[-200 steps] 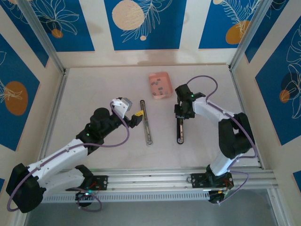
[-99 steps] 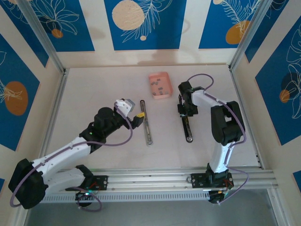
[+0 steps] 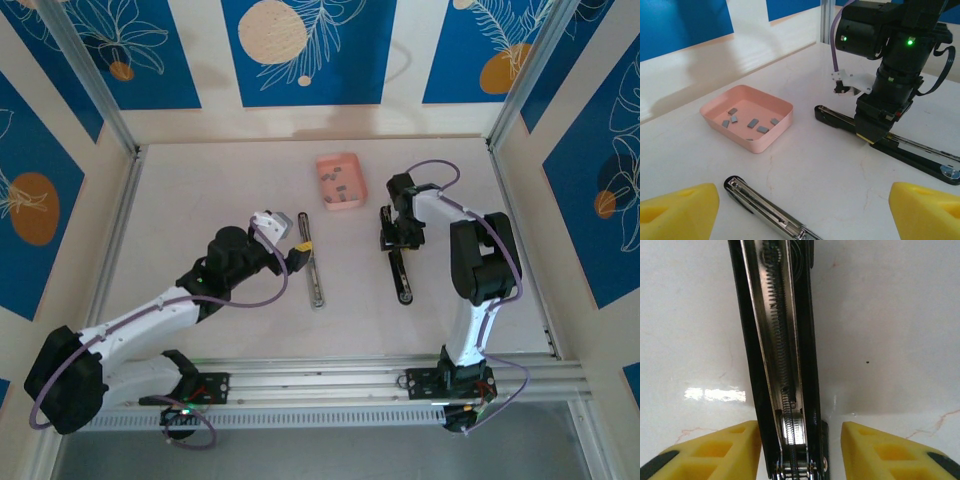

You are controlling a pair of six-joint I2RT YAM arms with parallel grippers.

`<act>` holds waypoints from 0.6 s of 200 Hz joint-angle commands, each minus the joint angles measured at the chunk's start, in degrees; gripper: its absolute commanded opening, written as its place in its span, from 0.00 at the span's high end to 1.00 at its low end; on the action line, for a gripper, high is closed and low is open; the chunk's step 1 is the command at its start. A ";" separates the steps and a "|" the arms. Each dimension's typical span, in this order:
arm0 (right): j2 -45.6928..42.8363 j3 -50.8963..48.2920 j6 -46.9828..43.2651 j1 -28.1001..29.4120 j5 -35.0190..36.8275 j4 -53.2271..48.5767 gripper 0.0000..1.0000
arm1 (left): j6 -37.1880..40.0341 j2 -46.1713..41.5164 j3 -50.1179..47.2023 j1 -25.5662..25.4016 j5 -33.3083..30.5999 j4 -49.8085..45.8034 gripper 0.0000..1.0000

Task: Load the staples into the stapler

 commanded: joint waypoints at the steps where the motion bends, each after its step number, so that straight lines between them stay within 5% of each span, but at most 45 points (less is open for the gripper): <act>1: 1.09 0.38 0.88 -0.88 -2.85 -0.10 0.59 | -0.33 0.62 0.59 0.11 2.50 2.98 0.12; 40: 0.07 -0.09 2.67 -3.01 -1.46 0.13 0.68 | -0.14 1.55 1.21 0.28 2.78 2.89 0.12; 120: -2.88 -1.10 -1.85 -3.31 -1.37 1.17 0.68 | -1.10 3.49 1.82 0.26 3.28 4.75 0.12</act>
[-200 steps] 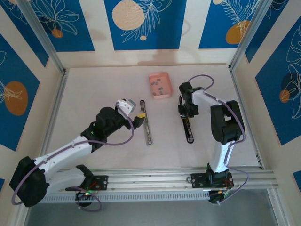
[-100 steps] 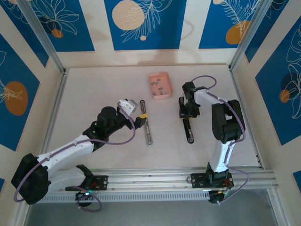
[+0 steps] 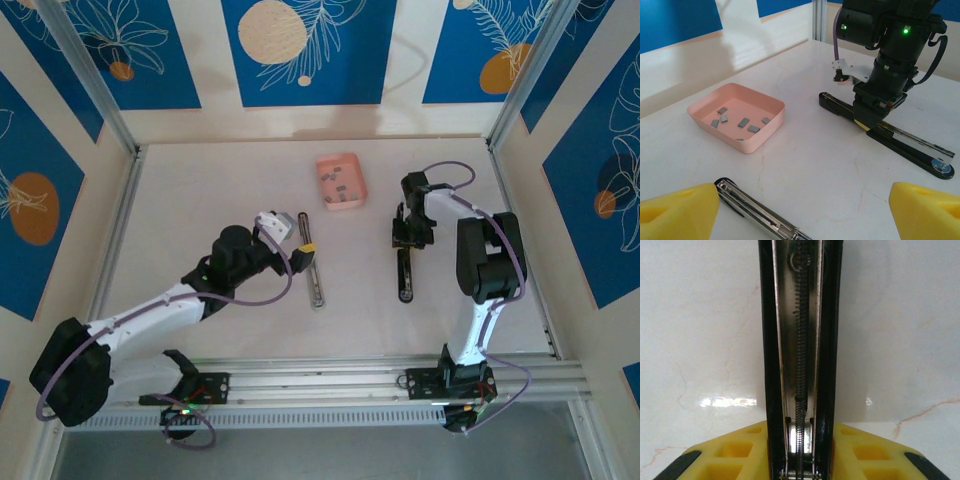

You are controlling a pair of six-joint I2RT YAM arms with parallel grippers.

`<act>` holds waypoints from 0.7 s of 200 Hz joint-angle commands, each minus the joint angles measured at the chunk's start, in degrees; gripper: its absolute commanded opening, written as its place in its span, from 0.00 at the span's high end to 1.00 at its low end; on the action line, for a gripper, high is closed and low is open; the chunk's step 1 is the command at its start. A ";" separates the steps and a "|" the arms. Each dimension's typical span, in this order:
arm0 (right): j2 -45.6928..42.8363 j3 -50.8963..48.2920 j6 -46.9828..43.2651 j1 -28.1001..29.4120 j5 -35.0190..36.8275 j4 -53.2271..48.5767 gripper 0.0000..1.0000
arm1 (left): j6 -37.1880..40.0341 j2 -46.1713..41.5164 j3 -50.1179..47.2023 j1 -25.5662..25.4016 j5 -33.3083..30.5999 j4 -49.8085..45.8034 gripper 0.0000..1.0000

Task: Load the staples into the stapler

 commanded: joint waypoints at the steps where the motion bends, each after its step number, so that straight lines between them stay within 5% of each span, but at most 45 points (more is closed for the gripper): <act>1: -2.67 -0.20 -2.67 1.00 0.07 -0.46 0.68 | -1.04 0.56 1.82 0.27 1.59 2.59 0.12; 45: -2.58 0.17 -3.24 1.33 0.20 -1.35 0.66 | -0.69 0.18 1.85 0.25 1.70 2.41 0.12; 88: -4.62 0.60 -2.66 2.03 0.29 -2.49 0.47 | -0.80 -0.73 1.68 0.24 0.96 1.78 0.12; 140: -12.66 2.81 1.16 5.66 -3.56 -4.76 0.32 | -7.89 -1.42 7.96 1.65 -6.91 -16.40 0.07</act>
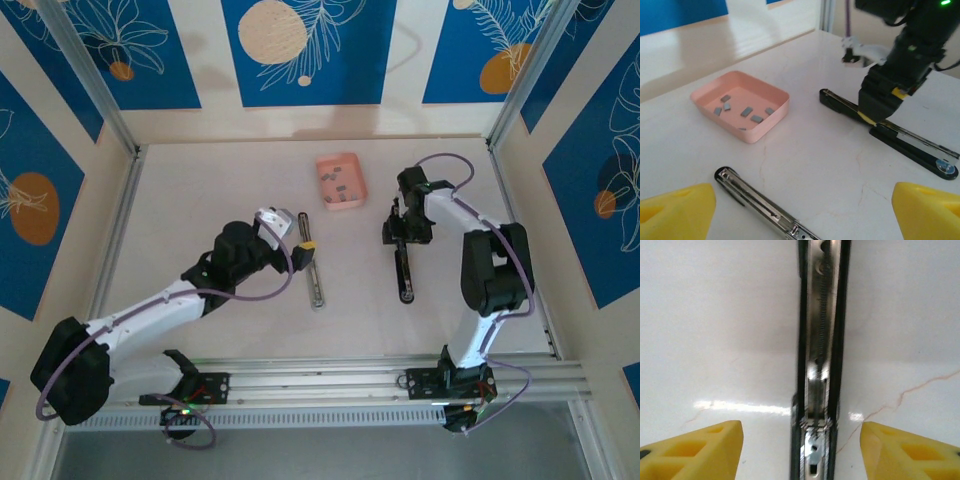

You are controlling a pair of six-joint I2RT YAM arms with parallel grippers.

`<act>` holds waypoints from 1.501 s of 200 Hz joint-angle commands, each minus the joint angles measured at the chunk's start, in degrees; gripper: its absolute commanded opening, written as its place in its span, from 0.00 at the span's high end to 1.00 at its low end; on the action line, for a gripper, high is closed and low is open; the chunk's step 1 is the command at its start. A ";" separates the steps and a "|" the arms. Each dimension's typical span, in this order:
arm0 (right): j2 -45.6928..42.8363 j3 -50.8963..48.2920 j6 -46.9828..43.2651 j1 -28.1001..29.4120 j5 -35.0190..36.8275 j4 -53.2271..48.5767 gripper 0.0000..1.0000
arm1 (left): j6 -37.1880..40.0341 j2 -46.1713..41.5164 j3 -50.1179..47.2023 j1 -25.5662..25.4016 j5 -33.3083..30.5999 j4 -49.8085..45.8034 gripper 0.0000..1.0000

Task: Load the staples into the stapler

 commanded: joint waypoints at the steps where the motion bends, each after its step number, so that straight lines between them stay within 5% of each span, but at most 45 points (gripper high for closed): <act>1: -5.72 2.37 2.94 2.60 -4.10 -1.90 0.32 | -4.83 -1.67 4.35 1.25 -4.56 -9.84 0.07; 60: -8.66 -3.55 21.98 16.90 -19.41 8.74 0.31 | -15.22 -6.26 -0.89 7.92 1.05 -10.63 0.05; 99: -5.48 -7.72 30.79 27.12 -17.81 16.84 0.32 | -19.30 -8.03 -3.56 12.20 4.51 -11.80 0.05; 149: -0.81 -8.39 36.76 31.44 -12.47 16.76 0.34 | -19.99 -9.65 -5.07 13.59 5.98 -11.06 0.05; 300: 3.75 -4.28 37.56 36.59 -14.56 19.45 0.42 | -21.24 -9.48 -6.86 13.76 7.07 -8.24 0.06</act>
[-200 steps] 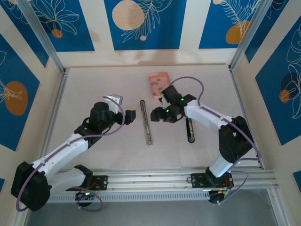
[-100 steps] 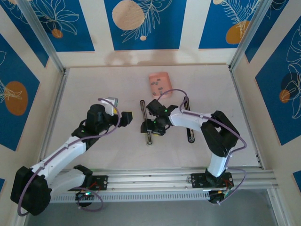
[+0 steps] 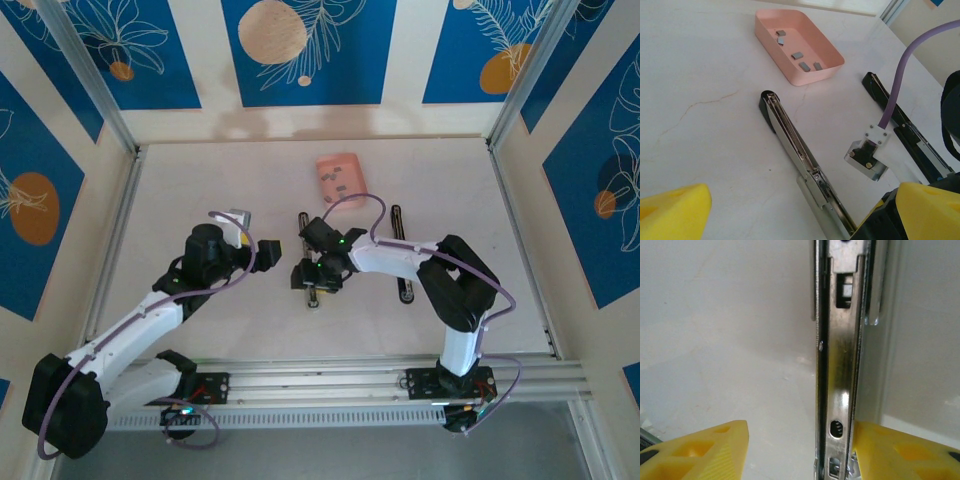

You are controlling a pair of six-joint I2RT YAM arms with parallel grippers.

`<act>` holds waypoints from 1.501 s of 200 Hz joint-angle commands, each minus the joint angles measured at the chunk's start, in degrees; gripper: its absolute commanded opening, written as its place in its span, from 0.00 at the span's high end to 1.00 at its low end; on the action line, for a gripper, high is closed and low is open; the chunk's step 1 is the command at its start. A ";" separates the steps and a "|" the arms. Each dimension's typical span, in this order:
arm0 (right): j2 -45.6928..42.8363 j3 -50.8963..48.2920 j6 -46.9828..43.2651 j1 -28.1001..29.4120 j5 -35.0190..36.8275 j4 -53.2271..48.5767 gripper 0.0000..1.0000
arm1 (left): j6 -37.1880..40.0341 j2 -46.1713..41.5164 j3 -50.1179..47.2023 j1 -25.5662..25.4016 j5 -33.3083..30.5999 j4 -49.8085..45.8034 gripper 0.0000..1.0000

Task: Load the staples into the stapler

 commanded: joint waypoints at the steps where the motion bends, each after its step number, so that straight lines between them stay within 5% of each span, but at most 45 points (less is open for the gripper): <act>1: 0.58 1.74 0.77 0.78 -0.72 0.15 0.42 | -1.41 -0.27 -0.64 0.60 1.59 2.51 0.06; 68: -2.45 3.43 -1.35 0.64 2.38 -3.86 0.40 | -1.92 0.60 0.13 0.69 1.69 1.46 0.05; 129: -4.66 15.99 -14.22 -9.47 5.72 -17.61 0.36 | -3.93 5.09 1.71 2.13 3.80 -0.06 0.05; 191: 8.30 36.18 -26.89 -19.93 5.91 -24.99 0.32 | -3.65 10.97 3.96 4.95 6.15 -0.54 0.05; 300: 34.56 67.02 -39.57 -23.17 3.65 -28.85 0.33 | -4.23 26.10 13.67 8.99 7.60 -7.05 0.04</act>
